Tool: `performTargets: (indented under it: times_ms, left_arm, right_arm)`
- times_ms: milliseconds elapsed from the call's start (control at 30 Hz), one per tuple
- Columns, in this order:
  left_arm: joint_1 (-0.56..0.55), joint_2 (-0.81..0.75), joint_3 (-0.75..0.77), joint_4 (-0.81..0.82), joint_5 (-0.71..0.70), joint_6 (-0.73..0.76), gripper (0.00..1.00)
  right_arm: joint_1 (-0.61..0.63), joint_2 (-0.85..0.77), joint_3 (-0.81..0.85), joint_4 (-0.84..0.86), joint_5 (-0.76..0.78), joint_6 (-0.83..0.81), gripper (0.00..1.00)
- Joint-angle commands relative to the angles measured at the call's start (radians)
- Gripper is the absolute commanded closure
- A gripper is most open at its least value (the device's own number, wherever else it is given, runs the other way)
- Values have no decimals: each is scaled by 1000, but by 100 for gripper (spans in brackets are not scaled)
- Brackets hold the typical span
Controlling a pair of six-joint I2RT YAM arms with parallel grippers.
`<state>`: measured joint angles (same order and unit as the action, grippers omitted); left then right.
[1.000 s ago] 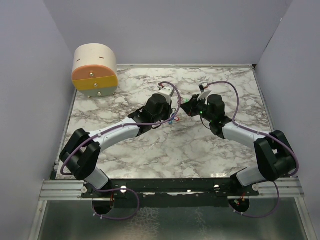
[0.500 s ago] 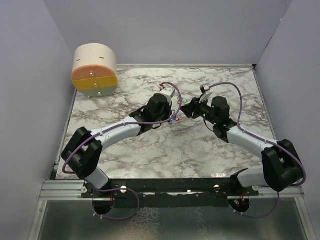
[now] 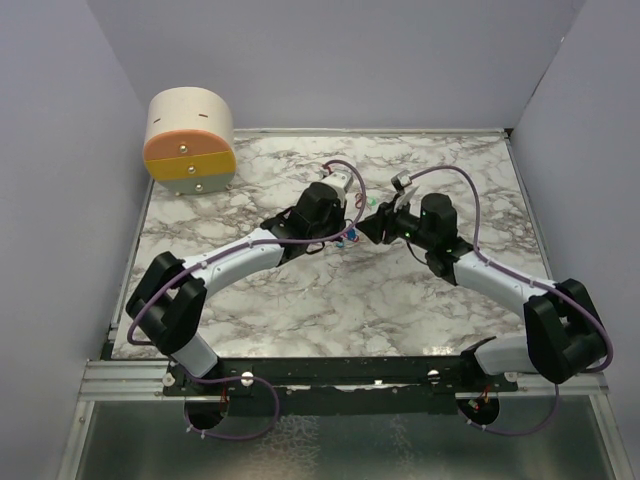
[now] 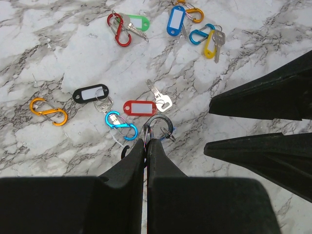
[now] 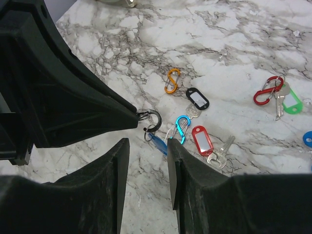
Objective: Put the keys on the keyring
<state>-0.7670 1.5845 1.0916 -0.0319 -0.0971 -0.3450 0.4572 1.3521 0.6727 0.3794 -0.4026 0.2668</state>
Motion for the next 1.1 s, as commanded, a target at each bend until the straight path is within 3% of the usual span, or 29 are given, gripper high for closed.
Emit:
performTargets:
  times_ms: [0,700,933,1067]
  left_arm:
    - [6,29,42,-40,38,11,100]
    - [26,66,78,-84,117,4,100]
    - [48,88,77,-86,190,2,100]
    - [63,101,69,-72,226,-3,100]
  right_arm:
    - [8,14,39,-40,-29,-25,63]
    - [60,87,89,-114,88,-60,65]
    - [60,38,69,-123,236,7,65]
    - [60,29,72,-141,248,-7,65]
